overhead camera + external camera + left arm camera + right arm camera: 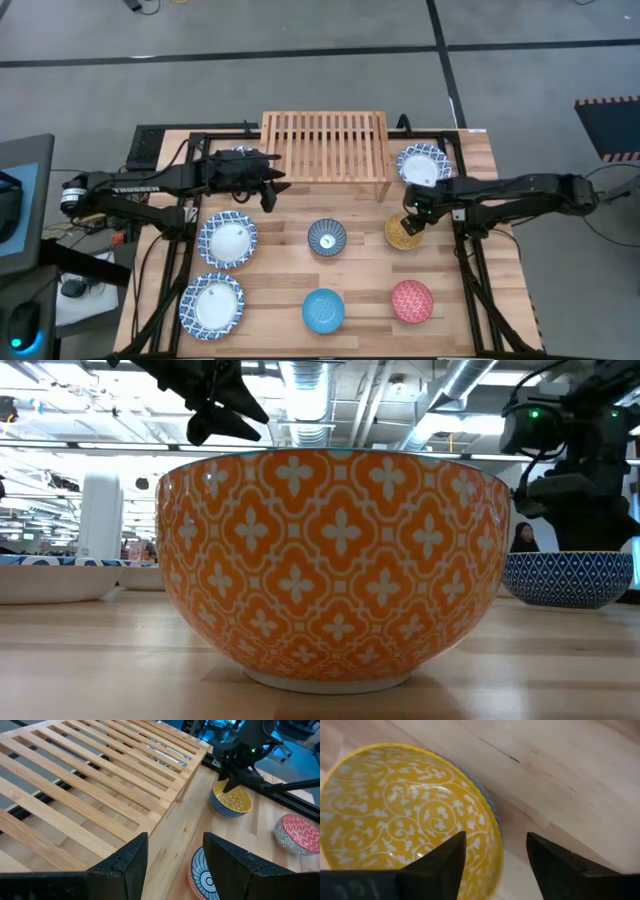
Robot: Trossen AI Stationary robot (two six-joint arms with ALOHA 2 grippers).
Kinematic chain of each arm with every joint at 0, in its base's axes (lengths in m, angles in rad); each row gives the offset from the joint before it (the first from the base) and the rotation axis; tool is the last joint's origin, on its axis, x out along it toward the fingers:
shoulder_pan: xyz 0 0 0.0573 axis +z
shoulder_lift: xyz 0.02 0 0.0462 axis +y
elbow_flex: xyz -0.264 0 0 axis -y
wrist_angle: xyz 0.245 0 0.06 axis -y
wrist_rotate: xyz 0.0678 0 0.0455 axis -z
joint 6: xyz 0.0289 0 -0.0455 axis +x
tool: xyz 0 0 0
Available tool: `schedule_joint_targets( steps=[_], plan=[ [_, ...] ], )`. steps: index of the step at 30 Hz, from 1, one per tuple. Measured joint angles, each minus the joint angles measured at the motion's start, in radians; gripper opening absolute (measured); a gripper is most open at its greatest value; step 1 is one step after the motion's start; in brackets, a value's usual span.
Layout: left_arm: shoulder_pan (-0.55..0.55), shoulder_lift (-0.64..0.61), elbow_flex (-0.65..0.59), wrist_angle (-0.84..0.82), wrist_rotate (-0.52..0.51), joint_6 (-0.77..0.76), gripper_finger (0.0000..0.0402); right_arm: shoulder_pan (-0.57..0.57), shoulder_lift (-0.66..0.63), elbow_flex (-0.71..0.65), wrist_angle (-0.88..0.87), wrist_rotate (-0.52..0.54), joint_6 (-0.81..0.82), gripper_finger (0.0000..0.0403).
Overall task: Place and stack bowls onto a shelf
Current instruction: Put the yellow bowl on the shelf
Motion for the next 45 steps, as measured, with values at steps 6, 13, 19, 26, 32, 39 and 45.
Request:
schedule_joint_targets(
  steps=[6, 13, 19, 26, 32, 39, 45],
  plan=[
    [0.000, 0.000, 0.000, 0.000, 0.000, -0.001, 0.0175, 0.002, 0.001, -0.046, 0.032, 0.003, 0.012, 0.0135],
    [0.000, 0.000, 0.000, 0.001, 0.000, -0.035, 0.0175, 0.014, -0.001, -0.032, 0.030, -0.016, 0.014, 0.0040],
    [-0.001, 0.000, 0.000, 0.000, 0.028, -0.052, 0.0175, 0.070, -0.002, 0.106, -0.043, -0.027, 0.022, 0.0040],
    [-0.008, 0.000, 0.000, 0.001, 0.027, -0.055, 0.0175, 0.089, 0.004, 0.369, -0.083, -0.028, -0.025, 0.0040],
    [-0.008, 0.000, 0.000, 0.010, 0.026, -0.059, 0.0175, -0.016, 0.117, 0.609, -0.112, 0.006, -0.189, 0.0040],
    [-0.030, -0.001, 0.000, 0.010, 0.027, -0.130, 0.0175, -0.133, 0.340, 0.884, -0.158, 0.005, -0.423, 0.0040],
    [-0.095, -0.001, 0.000, -0.002, 0.019, -0.130, 0.0172, -0.208, 0.494, 1.133, -0.231, 0.003, -0.572, 0.0040]
  ],
)
